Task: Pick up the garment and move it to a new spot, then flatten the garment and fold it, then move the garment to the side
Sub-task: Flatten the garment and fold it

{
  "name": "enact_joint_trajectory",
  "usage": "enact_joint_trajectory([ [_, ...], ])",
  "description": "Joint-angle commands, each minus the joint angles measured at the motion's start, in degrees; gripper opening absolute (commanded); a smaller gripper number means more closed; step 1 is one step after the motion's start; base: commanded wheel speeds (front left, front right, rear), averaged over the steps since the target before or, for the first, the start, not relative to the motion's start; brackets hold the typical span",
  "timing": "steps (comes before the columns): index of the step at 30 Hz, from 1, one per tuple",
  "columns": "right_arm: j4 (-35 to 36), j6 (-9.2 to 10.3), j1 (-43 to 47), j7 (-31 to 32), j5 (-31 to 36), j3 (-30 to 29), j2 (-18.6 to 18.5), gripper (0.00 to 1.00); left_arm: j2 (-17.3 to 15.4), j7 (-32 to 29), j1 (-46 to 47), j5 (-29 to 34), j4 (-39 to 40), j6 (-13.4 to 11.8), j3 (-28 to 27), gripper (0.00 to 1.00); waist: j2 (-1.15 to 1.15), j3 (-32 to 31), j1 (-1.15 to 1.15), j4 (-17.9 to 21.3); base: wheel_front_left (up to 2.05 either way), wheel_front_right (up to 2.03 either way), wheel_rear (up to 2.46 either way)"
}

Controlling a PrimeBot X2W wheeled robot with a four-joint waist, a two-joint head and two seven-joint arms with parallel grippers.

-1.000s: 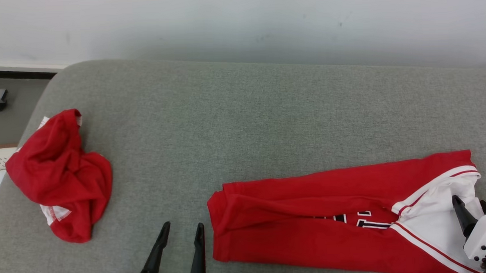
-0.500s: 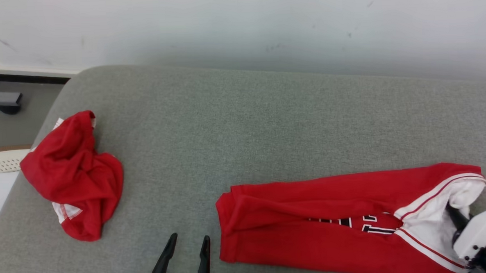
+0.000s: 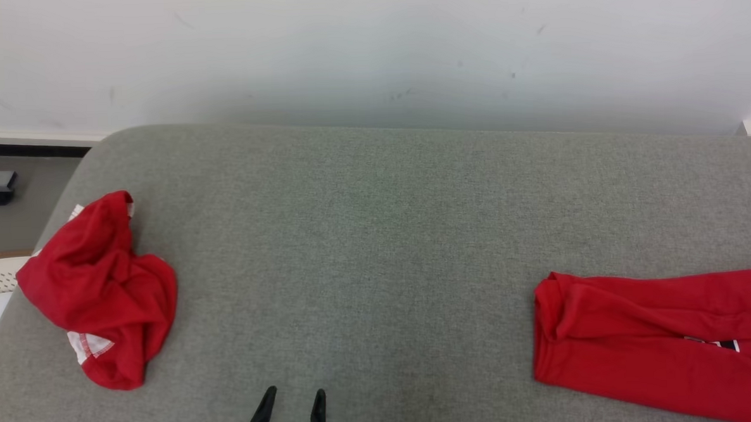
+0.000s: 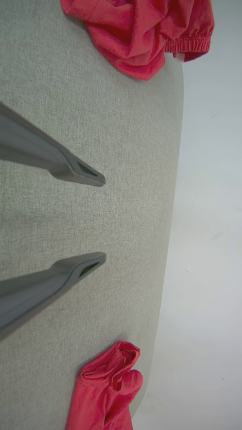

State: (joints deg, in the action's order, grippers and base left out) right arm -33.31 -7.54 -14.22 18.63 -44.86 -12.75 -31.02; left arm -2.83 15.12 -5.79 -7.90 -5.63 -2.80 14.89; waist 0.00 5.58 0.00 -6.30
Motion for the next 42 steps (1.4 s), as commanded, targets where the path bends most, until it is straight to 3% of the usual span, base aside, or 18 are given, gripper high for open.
enact_joint_trajectory([
  [1, 2.14, 0.11, 0.23, 1.29, 0.96, -0.11, -1.03, 0.0, -0.17, 0.03, -0.01, -0.62, -0.18, 0.01, 0.11, 1.0, 0.0, 0.05, 0.0, 0.16, 0.0, 0.0, 0.0],
  [8, 11.61, 0.12, 1.36, 7.36, 3.48, 2.14, 0.13, 0.0, -0.17, 0.03, 0.67, -1.89, -0.7, -0.59, 1.2, 1.0, 0.0, 0.07, 0.0, 0.12, 0.0, 0.0, 0.0],
  [11, 19.46, 0.12, 3.04, 11.25, 5.36, 6.52, 4.45, 0.0, -0.17, 0.03, 0.63, -2.36, -1.07, -0.89, 1.62, 1.0, 0.0, -0.28, 0.0, -0.19, 0.0, 0.0, 0.0],
  [16, 25.14, 0.11, 5.02, 13.38, 8.66, 12.04, 13.16, 0.0, -0.16, 0.03, 0.61, -2.73, -1.66, -1.2, 1.92, 1.0, 0.0, -0.9, 0.0, -0.35, 0.0, 0.0, 0.0],
  [25, 20.93, 0.11, 3.27, 7.84, 16.39, 12.97, 25.23, 0.0, -0.17, 0.03, 0.74, -2.65, -2.21, -0.93, 2.03, 1.0, 0.0, -1.3, 0.0, -0.65, 0.0, 0.0, 0.0],
  [36, 12.25, 0.11, -1.71, 1.51, 16.96, 12.8, 28.12, 0.01, -0.17, 0.03, 0.38, -2.57, -3.08, -0.54, 2.36, 1.0, 0.0, -1.65, 0.0, -0.72, 0.0, 0.0, 0.0],
  [38, 11.15, 0.11, -2.64, 0.4, 14.84, 14.38, 28.16, 0.47, -0.17, 0.03, 0.4, -2.56, -3.33, -0.41, 2.46, 1.0, 0.0, -1.82, 0.0, -0.62, 0.0, 0.0, 0.0],
  [39, 10.68, 0.11, -2.94, -0.13, 13.76, 15.26, 28.17, 0.85, -0.17, 0.03, 0.4, -2.55, -3.45, -0.45, 2.5, 1.0, 0.0, -1.96, 0.0, -0.58, 0.0, 0.0, 0.0],
  [40, 10.3, 0.11, -3.25, -0.69, 12.4, 16.18, 28.13, 1.0, -0.17, 0.03, 0.37, -2.56, -3.61, -0.43, 2.48, 1.0, 0.0, -2.12, 0.0, -0.54, 0.0, 0.0, 0.0],
  [42, 10.38, 0.11, -3.58, -1.9, 9.76, 18.03, 28.08, 1.0, -0.17, 0.03, 0.28, -2.56, -3.86, -0.41, 2.5, 1.0, 0.0, -2.44, 0.0, -0.48, 0.0, 0.0, 0.0],
])
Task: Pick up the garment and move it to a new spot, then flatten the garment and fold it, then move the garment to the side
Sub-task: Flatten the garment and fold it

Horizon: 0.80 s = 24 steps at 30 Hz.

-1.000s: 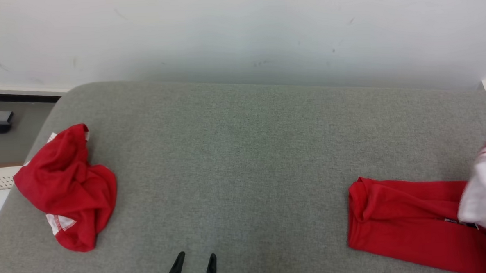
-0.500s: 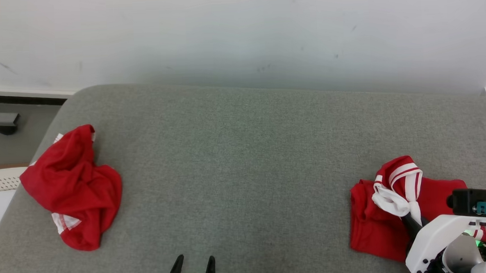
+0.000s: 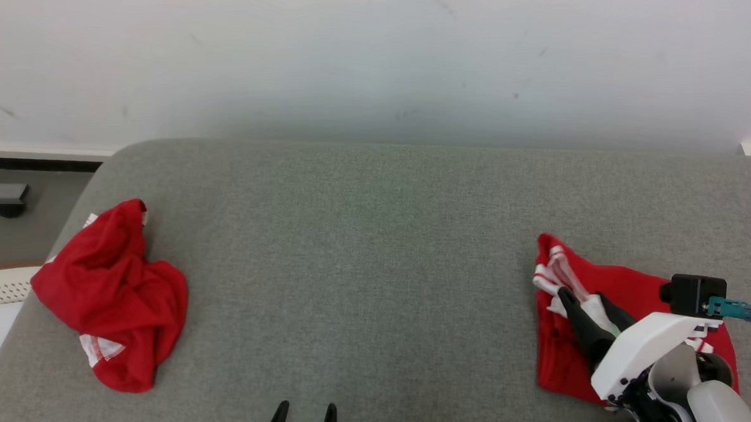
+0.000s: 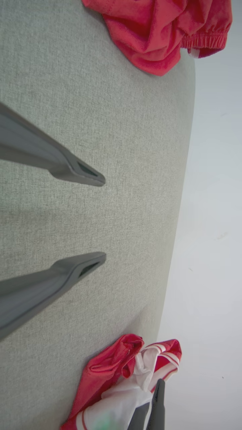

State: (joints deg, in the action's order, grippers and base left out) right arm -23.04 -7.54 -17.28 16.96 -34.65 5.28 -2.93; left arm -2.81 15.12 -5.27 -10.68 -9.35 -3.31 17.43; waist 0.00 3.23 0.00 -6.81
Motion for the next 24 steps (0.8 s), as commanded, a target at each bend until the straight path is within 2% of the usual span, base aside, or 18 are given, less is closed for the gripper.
enact_joint_trajectory([
  [1, 0.54, 0.11, -0.53, -0.91, -2.39, 1.12, -0.01, 1.0, -0.19, 0.03, -0.31, 0.38, -0.2, 0.1, -0.11, 1.0, 0.0, -0.29, 0.0, 0.11, 0.0, 0.0, 0.0],
  [6, 5.7, 0.11, 1.22, -5.42, -11.77, 5.16, -0.04, 1.0, -0.19, 0.03, -1.41, 0.99, -0.28, 0.16, -0.69, 1.0, 0.0, -1.6, 0.0, 0.81, 0.0, 0.0, 0.0],
  [9, 10.78, 0.11, 3.44, -7.96, -13.4, 6.0, -0.07, 1.0, -0.19, 0.03, -2.08, 1.21, 0.13, 0.22, -1.09, 1.0, 0.0, -2.36, 0.0, 1.4, 0.0, 0.0, 0.0],
  [11, 14.51, 0.11, 5.32, -9.32, -10.97, 5.62, -0.1, 1.0, -0.19, 0.03, -2.29, 1.4, 0.45, 0.11, -1.57, 1.0, 0.0, -2.89, 0.0, 1.91, 0.0, 0.0, 0.0],
  [17, 22.53, 0.11, 12.78, -14.86, 0.55, -0.16, -3.92, 1.0, -0.2, 0.03, -2.99, 2.0, 1.69, -0.02, -2.7, 1.0, 0.0, -4.13, 0.0, 3.4, 0.0, 0.0, 0.0],
  [20, 22.63, 0.12, 16.17, -19.0, 7.07, -3.77, -6.69, 1.0, -0.19, 0.03, -3.3, 2.16, 2.01, -0.04, -3.32, 1.0, 0.0, -4.68, 0.0, 3.98, 0.0, 0.0, 0.0],
  [24, 19.77, 0.12, 20.08, -26.12, 12.59, -7.48, -9.6, 1.0, -0.2, 0.03, -3.27, 2.8, 2.25, 0.12, -4.17, 1.0, 0.0, -5.39, 0.0, 4.13, 0.0, 0.0, 0.0],
])
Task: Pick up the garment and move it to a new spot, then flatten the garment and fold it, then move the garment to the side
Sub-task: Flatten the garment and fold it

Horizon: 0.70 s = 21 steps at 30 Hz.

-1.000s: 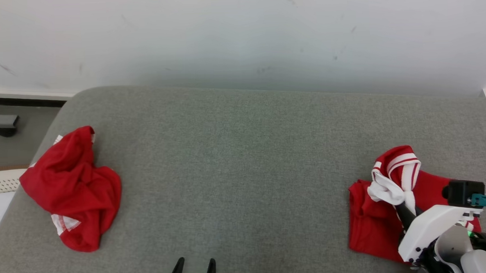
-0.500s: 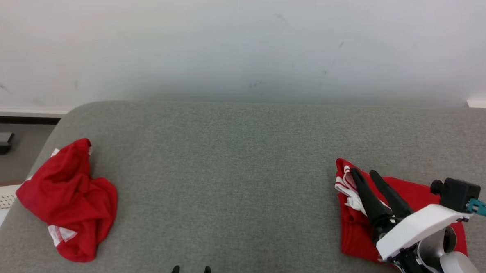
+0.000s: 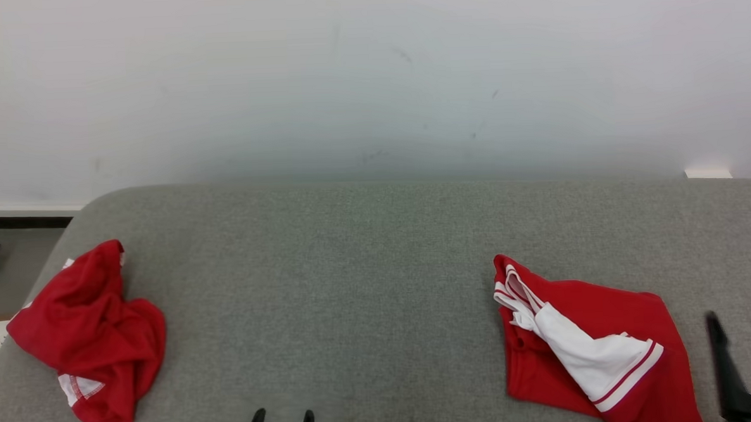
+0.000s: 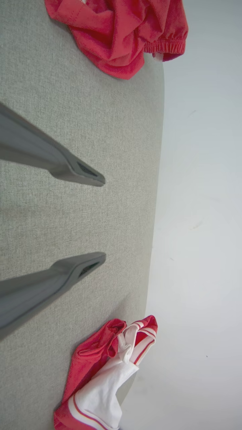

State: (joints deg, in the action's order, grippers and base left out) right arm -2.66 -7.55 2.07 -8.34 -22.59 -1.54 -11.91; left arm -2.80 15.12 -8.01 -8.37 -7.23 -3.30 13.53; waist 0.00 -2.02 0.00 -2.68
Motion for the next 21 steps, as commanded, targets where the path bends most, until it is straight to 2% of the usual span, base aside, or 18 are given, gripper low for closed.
enact_joint_trajectory([
  [1, -1.91, 0.13, 1.56, -2.45, 1.74, -1.61, -1.21, 1.0, -0.2, 0.03, -0.58, 0.57, 0.2, 0.11, -0.5, 1.0, 0.0, -0.26, 0.0, 0.01, 0.0, 0.0, 0.0],
  [5, -7.71, 0.12, 2.81, -5.67, 4.37, -3.83, -2.05, 1.0, -0.2, 0.03, -0.78, 0.81, 0.41, 0.17, -1.15, 1.0, 0.0, -0.29, 0.0, -0.01, 0.0, 0.0, 0.0],
  [8, -12.15, 0.13, 1.98, -6.39, 3.6, -3.18, -2.04, 1.0, -0.2, 0.03, -0.83, 0.84, 0.52, 0.2, -1.21, 1.0, 0.0, -0.12, 0.0, -0.2, 0.0, 0.0, 0.0],
  [9, -13.47, 0.13, 1.46, -6.39, 3.26, -2.59, -1.98, 0.75, -0.2, 0.03, -0.81, 0.84, 0.53, 0.26, -1.2, 1.0, 0.0, -0.02, 0.0, -0.28, 0.0, 0.0, 0.0],
  [10, -14.82, 0.13, 0.9, -6.51, 2.91, -1.77, -2.05, 0.11, -0.2, 0.03, -0.72, 0.86, 0.52, 0.33, -1.23, 1.0, 0.0, 0.13, 0.0, -0.37, 0.0, 0.0, 0.0],
  [11, -16.28, 0.13, 0.32, -6.58, 2.59, -1.01, -2.3, 0.0, -0.2, 0.03, -0.58, 0.89, 0.52, 0.4, -1.21, 1.0, 0.0, 0.28, 0.0, -0.49, 0.0, 0.0, 0.0],
  [21, -33.8, 0.13, -9.84, -6.62, 3.03, 4.06, -2.34, 0.0, -0.2, 0.03, 0.92, 1.52, 0.14, 1.24, -1.13, 1.0, 0.0, 1.88, 0.0, -2.0, 0.0, 0.0, 0.0],
])
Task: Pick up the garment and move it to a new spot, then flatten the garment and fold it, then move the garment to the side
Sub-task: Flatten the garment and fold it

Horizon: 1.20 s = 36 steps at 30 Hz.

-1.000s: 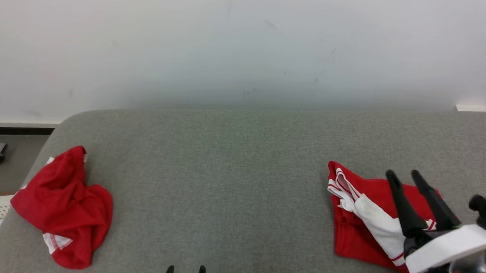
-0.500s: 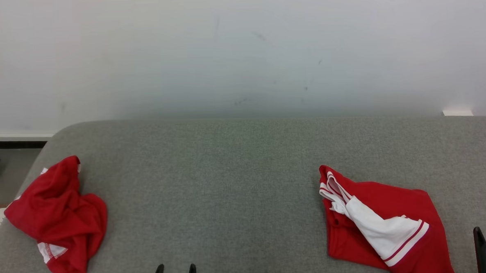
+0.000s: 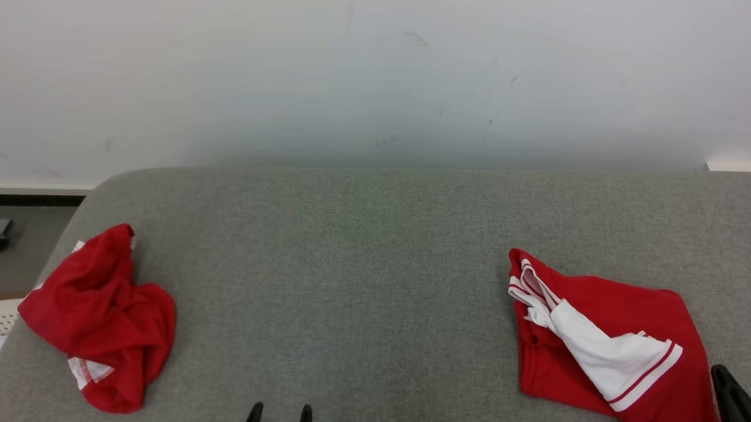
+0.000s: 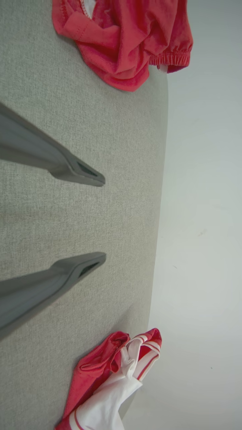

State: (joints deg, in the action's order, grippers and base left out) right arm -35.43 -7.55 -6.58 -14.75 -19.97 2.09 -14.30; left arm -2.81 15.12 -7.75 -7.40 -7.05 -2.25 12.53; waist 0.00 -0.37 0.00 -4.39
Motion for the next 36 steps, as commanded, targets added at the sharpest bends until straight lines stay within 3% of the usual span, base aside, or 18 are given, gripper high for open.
enact_joint_trajectory([
  [1, -2.82, 0.13, -2.32, -0.22, 0.51, 1.06, 0.31, 0.0, -0.19, 0.03, 0.71, 0.58, -0.12, 0.24, -0.18, 1.0, 0.0, 0.39, 0.0, -0.46, 0.0, 0.0, 0.0],
  [7, -8.73, 0.13, -7.38, -0.23, -0.3, 8.04, 2.04, 0.0, -0.19, 0.03, 1.55, 0.77, -0.38, 0.56, -0.02, 1.0, 0.0, 1.28, 0.0, -1.6, 0.0, 0.0, 0.0],
  [20, -9.11, 0.13, -10.65, 0.53, -4.13, 26.37, 6.22, 0.0, -0.19, 0.03, 2.47, 0.01, -0.98, 0.23, -0.15, 1.0, 0.0, 0.86, 0.0, -3.08, 0.0, 0.0, 0.0],
  [25, -9.56, 0.13, -11.7, 0.32, -4.72, 28.07, 6.26, 0.0, -0.19, 0.03, 2.2, -0.39, -0.91, -0.1, -0.29, 1.0, 0.0, 0.16, 0.0, -2.61, 0.0, 0.0, 0.0],
  [31, -5.25, 0.13, -9.52, -0.37, -5.23, 24.06, 4.33, 0.0, -0.19, 0.03, 2.51, -0.31, -0.57, -0.32, -0.53, 1.0, 0.0, -0.62, 0.0, -1.46, 0.0, 0.0, 0.0],
  [33, -2.82, 0.13, -8.14, -0.38, -4.39, 21.66, 3.08, 0.15, -0.19, 0.03, 2.57, -0.11, -0.52, -0.34, -0.76, 1.0, 0.0, -0.82, 0.0, -0.9, 0.0, 0.0, 0.0],
  [35, 1.23, 0.13, -6.48, -0.44, -2.73, 18.34, 1.85, 0.76, -0.19, 0.03, 2.56, 0.3, -0.6, -0.1, -1.07, 1.0, 0.0, -1.01, 0.0, -0.34, 0.0, 0.0, 0.0],
  [36, 3.68, 0.13, -5.21, -0.43, -1.84, 16.98, 1.47, 0.95, -0.2, 0.03, 2.55, 0.45, -0.64, -0.01, -1.29, 1.0, 0.0, -1.11, 0.0, -0.09, 0.0, 0.0, 0.0],
])
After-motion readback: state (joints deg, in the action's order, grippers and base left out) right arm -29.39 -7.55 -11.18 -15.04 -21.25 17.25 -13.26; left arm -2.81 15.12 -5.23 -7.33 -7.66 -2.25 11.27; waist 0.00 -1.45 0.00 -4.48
